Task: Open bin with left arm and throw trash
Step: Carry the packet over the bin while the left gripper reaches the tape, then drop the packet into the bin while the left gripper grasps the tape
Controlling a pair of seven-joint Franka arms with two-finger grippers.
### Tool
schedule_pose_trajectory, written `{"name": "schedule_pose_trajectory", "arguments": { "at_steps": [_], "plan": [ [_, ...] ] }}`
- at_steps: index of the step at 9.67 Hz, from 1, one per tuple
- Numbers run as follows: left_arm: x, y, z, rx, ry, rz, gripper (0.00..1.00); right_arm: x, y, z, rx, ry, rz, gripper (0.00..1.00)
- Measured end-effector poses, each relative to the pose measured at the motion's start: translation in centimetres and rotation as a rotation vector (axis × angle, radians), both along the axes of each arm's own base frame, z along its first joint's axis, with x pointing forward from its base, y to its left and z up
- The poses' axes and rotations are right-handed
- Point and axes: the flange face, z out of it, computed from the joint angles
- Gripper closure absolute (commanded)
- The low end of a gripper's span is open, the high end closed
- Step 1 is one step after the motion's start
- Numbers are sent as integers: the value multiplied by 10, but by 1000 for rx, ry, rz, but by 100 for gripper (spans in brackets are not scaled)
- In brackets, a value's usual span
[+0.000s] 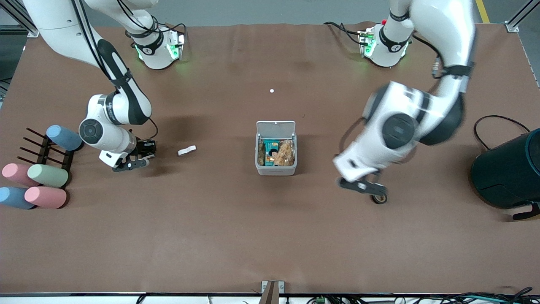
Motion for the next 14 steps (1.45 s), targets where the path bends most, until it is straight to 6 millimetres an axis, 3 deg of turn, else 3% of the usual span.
{"name": "schedule_pose_trajectory", "arguments": {
  "at_steps": [1,2,3,5,6,7,8,9,10,11,13,14],
  "plan": [
    [14,46,-29,16,19,-39,0,18,5,25,-8,30,-52,100],
    [21,68,-56,31,17,-62,0,42,18,68,-13,47,-135,99],
    [23,77,-82,47,-5,-79,0,65,44,127,12,42,-222,99],
    [8,85,-138,48,-82,-108,0,93,127,250,78,-36,-423,99],
    [-2,88,-159,35,-112,-113,0,91,185,291,104,-90,-483,99],
    [-9,90,-172,25,-137,-114,0,79,251,301,134,-137,-515,99],
    [-12,94,-180,17,-162,-110,0,64,320,285,174,-180,-550,99],
    [-11,99,-184,11,-181,-103,1,51,376,255,204,-209,-572,99],
    [-9,103,-186,7,-194,-97,3,45,412,222,215,-223,-580,99],
    [-9,103,-189,5,-200,-97,5,44,431,197,208,-219,-581,98],
    [-9,99,-194,-4,-216,-102,8,45,440,173,186,-207,-571,97],
    [-9,98,-197,-6,-220,-102,19,39,447,164,166,-197,-552,97]
  ]
}}
